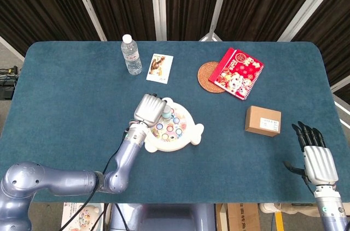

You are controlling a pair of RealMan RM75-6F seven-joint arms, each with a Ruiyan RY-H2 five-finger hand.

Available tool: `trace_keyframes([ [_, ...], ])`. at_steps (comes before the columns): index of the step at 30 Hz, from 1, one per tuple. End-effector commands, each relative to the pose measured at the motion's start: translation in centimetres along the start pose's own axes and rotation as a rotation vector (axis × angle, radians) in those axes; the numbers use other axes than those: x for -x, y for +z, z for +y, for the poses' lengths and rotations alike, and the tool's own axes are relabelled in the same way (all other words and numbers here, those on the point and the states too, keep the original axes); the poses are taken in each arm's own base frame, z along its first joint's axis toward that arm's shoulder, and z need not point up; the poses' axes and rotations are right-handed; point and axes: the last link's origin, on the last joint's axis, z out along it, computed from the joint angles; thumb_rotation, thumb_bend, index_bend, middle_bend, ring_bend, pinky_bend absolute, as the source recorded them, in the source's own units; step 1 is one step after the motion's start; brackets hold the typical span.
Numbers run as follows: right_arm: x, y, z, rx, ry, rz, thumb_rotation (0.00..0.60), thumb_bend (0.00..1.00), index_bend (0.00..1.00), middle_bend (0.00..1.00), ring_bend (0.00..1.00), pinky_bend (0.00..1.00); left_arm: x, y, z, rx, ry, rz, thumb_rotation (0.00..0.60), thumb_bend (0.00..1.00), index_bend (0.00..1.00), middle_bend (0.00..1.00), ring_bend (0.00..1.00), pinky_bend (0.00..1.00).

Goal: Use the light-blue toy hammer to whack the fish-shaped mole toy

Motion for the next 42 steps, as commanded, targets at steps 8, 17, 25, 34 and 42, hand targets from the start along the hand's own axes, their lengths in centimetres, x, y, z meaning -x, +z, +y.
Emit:
trace_keyframes([
  [8, 0.0, 0.0, -0.1, -0.003, 0.0, 0.002, 0.6, 0.2, 0.0, 0.0, 0.0, 0.0, -0.6, -0.2, 0.1, 0.005, -0.017, 0.02, 0.6, 0.76, 0.63, 0.49, 0.35, 0.47],
  [17, 0.0, -0.1, -0.1, -0.004, -0.003, 0.002, 0.6, 0.2, 0.0, 0.0, 0.0, 0.0, -1.9, -0.7, -1.2, -0.013, -0.062, 0.063, 0.6, 0.76, 0.63, 0.49, 0.35, 0.47],
  [25, 0.0, -0.1, 0.0, -0.003, -0.011, 0.004, 0.6, 0.2, 0.0, 0.0, 0.0, 0.0, -1.6, -1.7, -3.4, -0.041, -0.1, 0.06, 0.6, 0.76, 0.63, 0.49, 0.35, 0.47],
  [34, 0.0, -0.1, -0.1, -0.007, -0.02, 0.006, 0.6, 0.2, 0.0, 0.0, 0.0, 0.0, 1.1, -5.2, -8.1, -0.102, -0.153, 0.024, 0.6, 0.76, 0.62, 0.49, 0.35, 0.47],
  [42, 0.1, -0.1, -0.1, -0.009, -0.028, 0.005, 0.6, 0.2, 0.0, 0.0, 0.0, 0.0, 3.7, -8.0, -12.7, -0.166, -0.145, -0.008, 0.6, 0.76, 0.62, 0.49, 0.35, 0.47],
])
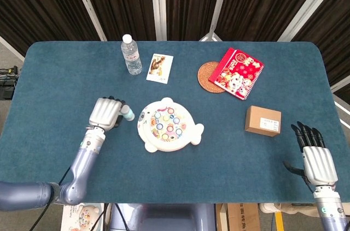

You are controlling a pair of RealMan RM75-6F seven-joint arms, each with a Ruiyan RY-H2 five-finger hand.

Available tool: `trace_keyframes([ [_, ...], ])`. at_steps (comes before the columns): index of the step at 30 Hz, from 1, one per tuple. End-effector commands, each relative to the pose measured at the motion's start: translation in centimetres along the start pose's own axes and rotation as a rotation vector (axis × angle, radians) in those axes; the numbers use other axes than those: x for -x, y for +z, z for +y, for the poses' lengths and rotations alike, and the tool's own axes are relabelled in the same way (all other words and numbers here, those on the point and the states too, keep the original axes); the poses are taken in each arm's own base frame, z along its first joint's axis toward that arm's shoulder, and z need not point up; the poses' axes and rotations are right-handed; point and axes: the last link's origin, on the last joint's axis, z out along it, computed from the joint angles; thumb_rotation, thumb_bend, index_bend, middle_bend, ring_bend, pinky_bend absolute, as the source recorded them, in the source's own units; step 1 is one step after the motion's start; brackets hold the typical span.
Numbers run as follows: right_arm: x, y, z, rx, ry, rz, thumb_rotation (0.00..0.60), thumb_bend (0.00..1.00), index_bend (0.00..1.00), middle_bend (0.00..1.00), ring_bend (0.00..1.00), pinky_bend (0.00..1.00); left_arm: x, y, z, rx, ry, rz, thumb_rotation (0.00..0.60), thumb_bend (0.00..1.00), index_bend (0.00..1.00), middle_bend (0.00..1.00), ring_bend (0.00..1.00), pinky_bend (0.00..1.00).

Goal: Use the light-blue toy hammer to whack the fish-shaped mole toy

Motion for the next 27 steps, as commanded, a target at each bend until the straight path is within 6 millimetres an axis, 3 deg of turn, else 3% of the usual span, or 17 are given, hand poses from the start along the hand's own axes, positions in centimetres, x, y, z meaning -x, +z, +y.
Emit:
trace_keyframes([
  [1, 0.0, 0.0, 0.0, 0.0, -0.001, 0.0, 0.6, 0.2, 0.0, 0.0, 0.0, 0.0, 0.8, -0.9, -2.0, -0.026, -0.002, -0.013, 0.6, 0.76, 0.62, 0.49, 0.35, 0.47],
  [11, 0.1, -0.1, -0.1, -0.005, -0.008, -0.003, 0.6, 0.2, 0.0, 0.0, 0.0, 0.0, 3.8, -1.8, -4.8, -0.051, 0.023, -0.055, 0.6, 0.76, 0.62, 0.49, 0.35, 0.47],
  [27, 0.1, -0.1, -0.1, -0.006, -0.01, -0.004, 0.6, 0.2, 0.0, 0.0, 0.0, 0.0, 6.7, -1.4, -4.6, -0.036, 0.022, -0.026, 0.6, 0.74, 0.6, 0.49, 0.35, 0.47],
])
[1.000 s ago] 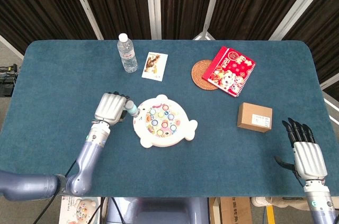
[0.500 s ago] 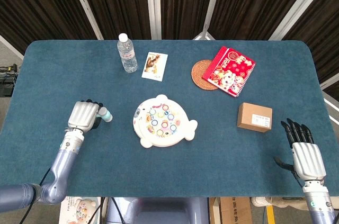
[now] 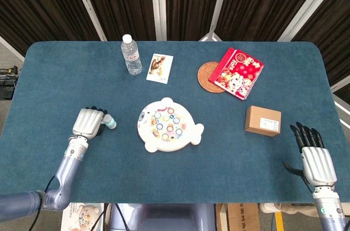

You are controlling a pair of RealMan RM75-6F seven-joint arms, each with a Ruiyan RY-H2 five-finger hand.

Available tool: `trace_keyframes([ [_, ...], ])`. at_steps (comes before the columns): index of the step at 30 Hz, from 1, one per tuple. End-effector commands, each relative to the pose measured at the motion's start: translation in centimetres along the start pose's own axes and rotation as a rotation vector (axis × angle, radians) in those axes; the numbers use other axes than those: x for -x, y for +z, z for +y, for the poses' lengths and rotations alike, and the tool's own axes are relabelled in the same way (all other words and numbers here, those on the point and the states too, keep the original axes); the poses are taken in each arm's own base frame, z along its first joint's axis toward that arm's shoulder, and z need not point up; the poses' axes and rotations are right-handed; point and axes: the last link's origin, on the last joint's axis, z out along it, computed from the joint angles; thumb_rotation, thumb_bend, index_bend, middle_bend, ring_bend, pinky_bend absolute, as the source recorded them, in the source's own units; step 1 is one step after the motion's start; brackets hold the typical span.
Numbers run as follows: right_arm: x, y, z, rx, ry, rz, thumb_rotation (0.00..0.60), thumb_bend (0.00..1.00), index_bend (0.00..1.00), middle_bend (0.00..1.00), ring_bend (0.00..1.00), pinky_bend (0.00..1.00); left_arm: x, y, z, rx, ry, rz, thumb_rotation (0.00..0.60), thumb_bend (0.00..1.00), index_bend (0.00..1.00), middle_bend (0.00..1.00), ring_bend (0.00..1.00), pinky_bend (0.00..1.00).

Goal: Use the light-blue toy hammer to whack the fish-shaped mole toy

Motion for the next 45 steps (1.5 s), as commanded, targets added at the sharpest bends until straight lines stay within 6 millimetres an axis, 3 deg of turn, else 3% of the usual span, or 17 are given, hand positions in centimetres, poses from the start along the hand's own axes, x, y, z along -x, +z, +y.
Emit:
trace_keyframes([
  [1, 0.0, 0.0, 0.0, -0.001, 0.001, 0.0, 0.6, 0.2, 0.0, 0.0, 0.0, 0.0, 0.5, 0.0, 0.2, -0.004, -0.01, 0.001, 0.6, 0.73, 0.59, 0.49, 0.35, 0.47],
  [18, 0.0, -0.1, -0.1, -0.005, 0.0, 0.001, 0.6, 0.2, 0.0, 0.0, 0.0, 0.0, 1.6, 0.0, 0.3, -0.014, -0.01, -0.012, 0.6, 0.6, 0.57, 0.48, 0.35, 0.46],
  [25, 0.0, -0.1, -0.1, -0.006, 0.0, 0.001, 0.6, 0.2, 0.0, 0.0, 0.0, 0.0, 1.9, -0.1, 0.2, -0.023, 0.004, -0.019, 0.6, 0.5, 0.55, 0.46, 0.34, 0.45],
  [45, -0.1, -0.2, -0.2, -0.01, -0.002, 0.002, 0.6, 0.2, 0.0, 0.0, 0.0, 0.0, 1.5, -0.2, -0.2, -0.042, 0.021, -0.001, 0.6, 0.32, 0.46, 0.4, 0.32, 0.42],
])
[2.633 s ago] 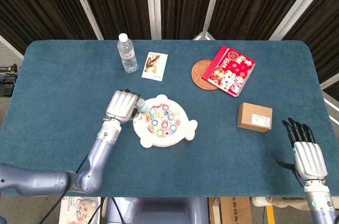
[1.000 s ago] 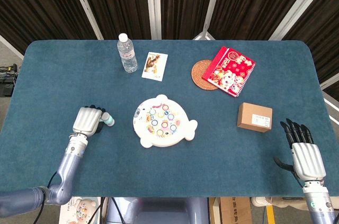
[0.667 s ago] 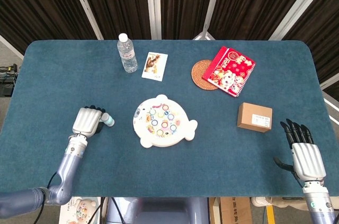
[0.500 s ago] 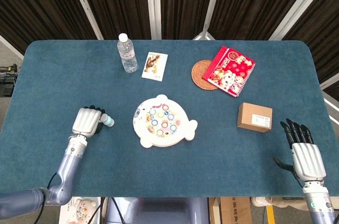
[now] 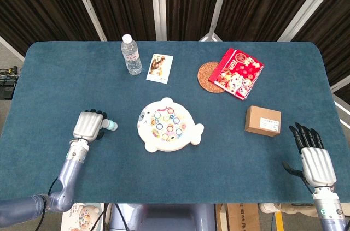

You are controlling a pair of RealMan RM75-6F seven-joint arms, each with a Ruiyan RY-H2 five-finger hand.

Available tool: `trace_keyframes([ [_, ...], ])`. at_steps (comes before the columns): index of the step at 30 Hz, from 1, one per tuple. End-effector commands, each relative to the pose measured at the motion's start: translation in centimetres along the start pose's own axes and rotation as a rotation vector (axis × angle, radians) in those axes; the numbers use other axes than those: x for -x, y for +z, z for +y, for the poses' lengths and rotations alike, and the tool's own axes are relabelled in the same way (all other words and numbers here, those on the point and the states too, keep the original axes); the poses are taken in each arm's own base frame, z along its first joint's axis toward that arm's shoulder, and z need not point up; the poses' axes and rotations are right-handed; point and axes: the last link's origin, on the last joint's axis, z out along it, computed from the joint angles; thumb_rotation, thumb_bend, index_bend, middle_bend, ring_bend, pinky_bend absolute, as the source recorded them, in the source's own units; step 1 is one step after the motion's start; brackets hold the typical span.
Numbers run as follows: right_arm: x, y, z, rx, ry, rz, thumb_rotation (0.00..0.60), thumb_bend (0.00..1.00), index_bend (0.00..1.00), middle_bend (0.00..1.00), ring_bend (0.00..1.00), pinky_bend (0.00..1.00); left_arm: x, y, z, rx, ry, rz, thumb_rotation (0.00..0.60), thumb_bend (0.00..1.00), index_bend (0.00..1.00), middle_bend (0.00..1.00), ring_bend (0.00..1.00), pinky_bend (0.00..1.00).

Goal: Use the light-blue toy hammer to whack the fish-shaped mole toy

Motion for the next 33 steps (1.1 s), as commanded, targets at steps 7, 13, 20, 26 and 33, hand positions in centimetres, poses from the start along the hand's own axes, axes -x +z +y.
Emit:
trace_keyframes([
  [7, 0.0, 0.0, 0.0, 0.0, -0.001, 0.002, 0.6, 0.2, 0.0, 0.0, 0.0, 0.0, -0.7, -0.1, -0.7, -0.027, -0.006, 0.029, 0.6, 0.27, 0.38, 0.31, 0.24, 0.35],
  [13, 0.0, 0.0, 0.0, -0.002, -0.005, 0.002, 0.6, 0.2, 0.0, 0.0, 0.0, 0.0, -1.4, -0.7, -1.4, -0.035, -0.027, 0.051, 0.6, 0.15, 0.26, 0.2, 0.17, 0.28],
  [20, 0.0, 0.2, 0.3, 0.002, -0.02, 0.001, 0.6, 0.2, 0.0, 0.0, 0.0, 0.0, -2.6, -3.8, -2.8, -0.026, -0.088, 0.078, 0.6, 0.07, 0.19, 0.13, 0.12, 0.2],
  [26, 0.2, 0.3, 0.3, -0.012, -0.051, -0.003, 0.6, 0.2, 0.0, 0.0, 0.0, 0.0, -3.6, -8.3, -4.7, -0.004, -0.116, 0.146, 0.6, 0.05, 0.07, 0.0, 0.0, 0.06],
  [33, 0.4, -0.1, -0.3, -0.053, -0.093, 0.001, 0.6, 0.2, 0.0, 0.0, 0.0, 0.0, -4.6, -14.9, -8.1, -0.037, -0.164, 0.231, 0.6, 0.05, 0.01, 0.0, 0.0, 0.04],
])
